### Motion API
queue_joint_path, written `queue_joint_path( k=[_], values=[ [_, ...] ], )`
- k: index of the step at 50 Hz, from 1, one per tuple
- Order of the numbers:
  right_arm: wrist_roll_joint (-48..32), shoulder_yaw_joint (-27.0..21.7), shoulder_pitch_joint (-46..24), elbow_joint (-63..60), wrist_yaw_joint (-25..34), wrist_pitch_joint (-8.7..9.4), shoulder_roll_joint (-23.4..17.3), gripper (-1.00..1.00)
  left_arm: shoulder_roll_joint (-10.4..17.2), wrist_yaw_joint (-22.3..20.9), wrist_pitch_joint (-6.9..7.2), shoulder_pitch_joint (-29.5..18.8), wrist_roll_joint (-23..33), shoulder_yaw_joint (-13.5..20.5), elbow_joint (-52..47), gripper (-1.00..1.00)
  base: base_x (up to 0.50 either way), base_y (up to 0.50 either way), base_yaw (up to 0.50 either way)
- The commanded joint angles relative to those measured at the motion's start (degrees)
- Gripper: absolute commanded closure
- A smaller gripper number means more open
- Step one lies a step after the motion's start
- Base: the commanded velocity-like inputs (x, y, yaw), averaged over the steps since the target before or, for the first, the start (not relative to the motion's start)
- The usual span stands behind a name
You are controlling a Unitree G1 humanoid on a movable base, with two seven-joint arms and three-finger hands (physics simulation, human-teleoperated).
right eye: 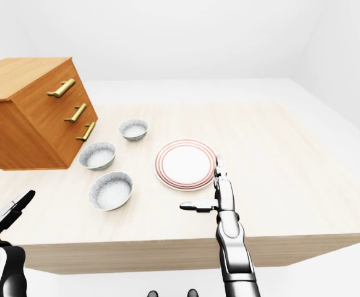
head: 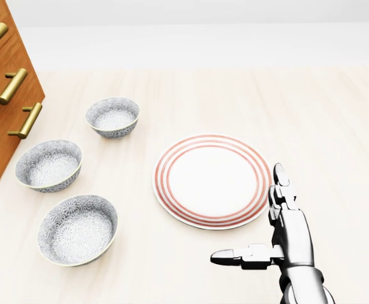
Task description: Put the bowl at the front on the plate.
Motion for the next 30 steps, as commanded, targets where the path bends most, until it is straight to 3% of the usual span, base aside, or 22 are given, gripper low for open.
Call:
queue_joint_path(
  k=[1, 4, 9, 11, 16, 19, 23, 27, 30],
  values=[
    [-0.2, 0.0, -0.1, 0.3, 0.1, -0.2, 0.0, -1.0, -0.1, 0.0, 0.0, 0.0, 0.1, 0.0, 0.0, -1.0, 0.35, 0.0, 0.0],
    [-0.3, 0.1, 0.0, -0.3, 0.0, 0.23, 0.1, -1.0, -0.1, 0.0, 0.0, 0.0, 0.1, 0.0, 0.1, -1.0, 0.35, 0.0, 0.0],
    [-0.2, -0.1, -0.2, 0.8, 0.1, -0.72, 0.0, -1.0, 0.0, 0.0, 0.0, -0.2, -0.1, 0.0, 0.0, -1.0, 0.35, 0.0, 0.0],
    [-0.3, 0.1, 0.0, -0.3, 0.0, 0.19, 0.1, -1.0, 0.0, 0.0, 0.0, -0.1, -0.3, 0.2, -0.6, -1.0, 0.35, 0.0, 0.0],
    [-0.2, 0.0, -0.1, 0.6, 0.2, -0.6, 0.0, -1.0, 0.0, 0.0, 0.0, 0.1, -0.5, 0.2, -1.0, -1.0, 0.36, 0.0, 0.0],
    [-0.5, 0.2, 0.0, -0.5, 0.0, 0.46, 0.1, -1.0, 0.1, 0.0, 0.0, -0.6, -0.3, 0.2, 0.6, -1.0, 0.35, 0.0, 0.0],
    [-0.5, 0.0, -0.2, 0.7, 0.0, -0.59, 0.0, -1.0, 0.1, 0.0, 0.0, -0.1, -0.4, -0.1, 0.1, -1.0, 0.35, 0.0, 0.0],
    [-0.7, 0.3, 0.0, -0.7, -0.1, 0.56, 0.1, -1.0, 0.1, 0.0, 0.0, -0.2, -0.5, 0.2, -0.3, -1.0, 0.35, 0.0, 0.0],
    [-0.7, 0.2, -0.1, 0.4, 0.0, -0.42, 0.0, -1.0, 0.0, 0.0, 0.0, -0.1, -0.5, 0.2, -0.2, -1.0, 0.35, 0.0, 0.0]
  ],
)
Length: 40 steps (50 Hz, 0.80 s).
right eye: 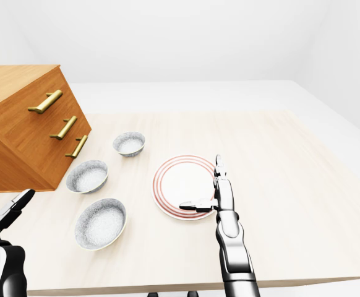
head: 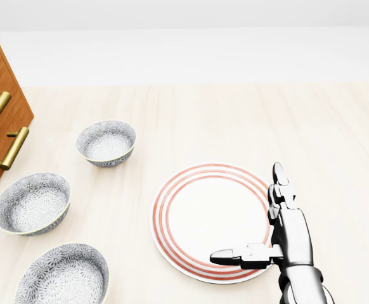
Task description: Put the bowl at the front on the plate.
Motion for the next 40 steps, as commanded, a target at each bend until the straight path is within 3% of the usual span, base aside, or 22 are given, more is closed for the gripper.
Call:
queue_joint_path(
  k=[1, 3, 5, 16, 17, 26, 32, 40],
  values=[
    [-0.3, 0.1, 0.2, -0.2, -0.1, 0.16, 0.1, -1.0, -0.1, 0.0, 0.0, 0.3, -0.1, 0.1, -0.4, -1.0, 0.35, 0.0, 0.0],
    [-0.3, 0.2, 0.3, -1.0, -0.2, 0.83, 0.1, -1.0, -0.1, 0.0, 0.0, 0.4, -0.1, 0.2, -0.7, -1.0, 0.35, 0.0, 0.0],
    [-0.3, 0.1, 0.2, -0.1, -0.1, 0.04, 0.1, -1.0, -0.1, 0.0, 0.0, 0.2, 0.0, 0.2, -0.1, -1.0, 0.36, 0.0, 0.0],
    [0.0, 0.1, 0.2, -0.1, 0.1, -0.09, 0.1, -1.0, -0.1, 0.0, 0.0, 0.2, 0.1, -0.1, 0.6, -1.0, 0.28, 0.0, 0.0],
    [-0.6, 0.3, 0.1, -0.3, -0.4, 0.7, 0.1, -1.0, -0.2, 0.0, 0.0, 0.4, 0.2, -0.2, 0.3, -1.0, 0.0, 0.0, 0.0],
    [-1.1, 1.3, 0.9, -1.9, 0.7, -0.53, 0.3, -1.0, -0.2, 0.0, 0.0, 0.4, 0.3, 0.0, -0.1, -1.0, 0.0, 0.0, 0.0],
    [-4.2, 3.4, 0.4, -4.9, 0.3, 2.28, 0.6, -1.0, -0.1, 0.0, 0.0, 0.1, -0.4, 0.3, -0.2, -1.0, 0.0, 0.0, 0.0],
    [-12.1, 5.6, -1.4, -9.8, 0.0, 2.28, 0.8, -1.0, -0.1, 0.0, 0.0, 0.1, -0.5, 0.3, -0.2, -1.0, 0.0, 0.0, 0.0]
  ],
)
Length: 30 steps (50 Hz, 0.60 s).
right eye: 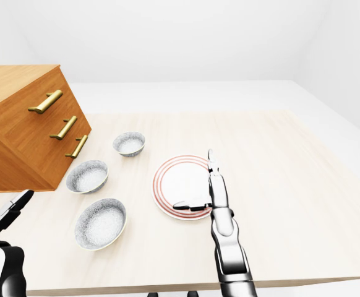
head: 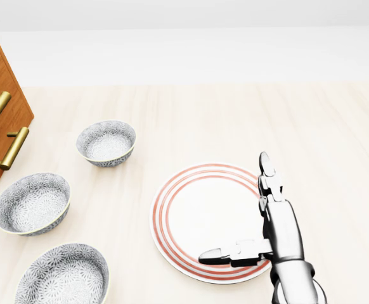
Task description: Put the bowl at the front on the plate.
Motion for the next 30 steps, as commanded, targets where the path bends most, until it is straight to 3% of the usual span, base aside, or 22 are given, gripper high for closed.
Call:
queue_joint_path(
  k=[1, 7, 13, 17, 19, 20, 24, 28, 30],
  values=[
    [-7.9, 2.7, -1.8, -5.8, 0.1, 0.0, 0.3, -1.0, 0.1, 0.0, 0.0, -0.1, -0.4, 0.1, 0.1, -1.0, 0.0, 0.0, 0.0],
    [-19.0, 6.0, -5.1, -11.9, 2.5, 0.0, -0.3, -1.0, 0.1, 0.0, 0.0, 0.1, -0.6, 0.2, -0.7, -1.0, 0.0, 0.0, 0.0],
    [-31.9, 9.4, -6.9, -14.6, 9.5, 0.0, -0.2, -1.0, -0.1, 0.0, 0.0, 0.2, -0.5, 0.4, -1.0, -1.0, 0.0, 0.0, 0.0],
    [-42.9, 11.7, -8.5, -17.8, 16.9, 0.0, -0.1, -1.0, -0.1, 0.0, 0.0, 0.4, -0.6, 0.5, -1.4, -1.0, 0.0, 0.0, 0.0],
    [-43.9, 11.8, -8.6, -19.2, 20.9, 0.0, 1.1, -1.0, -0.1, 0.0, 0.0, 0.0, -0.3, 0.4, -0.2, -1.0, 0.0, 0.0, 0.0],
    [-49.4, 12.4, -9.6, -19.0, 20.9, 0.0, 1.1, -1.0, -0.1, 0.0, 0.0, 0.0, -0.4, 0.4, -0.2, -1.0, 0.0, 0.0, 0.0],
    [-49.9, 11.8, -10.4, -18.3, 27.8, 0.0, 2.5, -1.0, 0.0, 0.0, 0.0, 0.1, -0.6, 0.5, -0.9, -1.0, 0.0, 0.0, 0.0],
    [-58.7, 12.3, -10.8, -15.6, 32.4, 0.0, 1.9, -1.0, 0.0, 0.0, 0.0, 0.0, -0.5, 0.6, -0.9, -1.0, 0.0, 0.0, 0.0],
    [-61.0, 12.9, -10.3, -16.7, 37.4, 0.0, 2.4, -1.0, 0.0, 0.0, 0.0, 0.1, -0.4, 0.6, -0.8, -1.0, 0.0, 0.0, 0.0]
  ],
)
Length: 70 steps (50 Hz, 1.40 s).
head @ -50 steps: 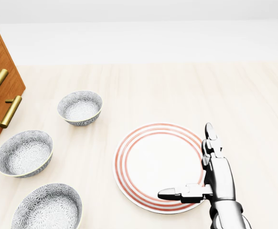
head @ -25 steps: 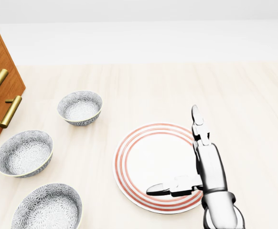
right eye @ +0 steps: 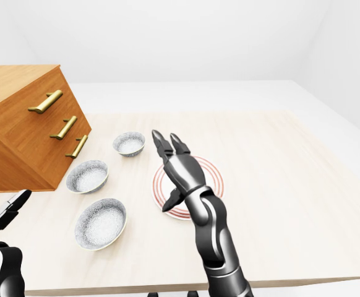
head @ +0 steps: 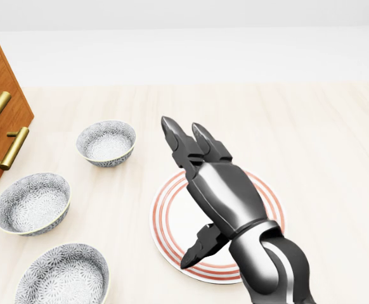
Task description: Put the bowl at the front on the plate.
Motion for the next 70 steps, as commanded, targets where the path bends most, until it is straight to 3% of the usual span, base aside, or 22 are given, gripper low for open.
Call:
queue_joint_path(
  k=[1, 9, 16, 28, 38, 39, 47, 70],
  values=[
    [-19.2, 2.3, -1.5, -0.7, 16.3, 0.0, 1.0, -1.0, 0.1, 0.0, 0.0, 0.2, 0.0, 0.2, -0.7, -1.0, 0.0, 0.0, 0.0],
    [-26.0, 0.0, -4.8, -6.0, 18.6, 0.0, 3.9, -1.0, 0.3, 0.0, 0.0, -0.6, 0.3, 0.4, 0.0, -1.0, 0.0, 0.0, 0.0],
    [-31.9, 1.6, -3.2, -5.4, 18.6, 0.0, 3.3, -1.0, 0.8, 0.0, 0.0, -0.6, 0.0, 0.3, 0.1, -1.0, 0.0, 0.0, 0.0],
    [-39.0, 4.4, -1.0, -4.1, 18.6, 0.0, 6.0, -1.0, 1.0, 0.0, 0.0, -1.2, 1.0, -0.2, 1.7, -1.0, 0.0, 0.0, 0.0],
    [-38.1, 6.3, -0.2, -1.6, 18.6, 0.0, 6.8, -1.0, 1.1, 0.0, 0.0, -1.1, 0.4, 0.1, 1.2, -1.0, 0.0, 0.0, 0.0],
    [-41.1, 6.2, -0.6, -0.2, 18.6, 0.0, 6.2, -1.0, 1.1, 0.0, 0.0, -1.1, 0.4, 0.1, 1.1, -1.0, 0.0, 0.0, 0.0],
    [-37.7, 8.2, 4.3, -6.5, 18.6, 0.0, 7.6, -1.0, 1.1, 0.0, 0.0, -1.2, 0.4, 0.2, 1.0, -1.0, 0.0, 0.0, 0.0],
    [-36.4, 9.6, 4.4, -6.2, 18.6, 0.0, 7.3, -1.0, 1.0, 0.0, 0.0, -1.1, 0.6, 0.0, 1.2, -1.0, 0.0, 0.0, 0.0]
  ],
)
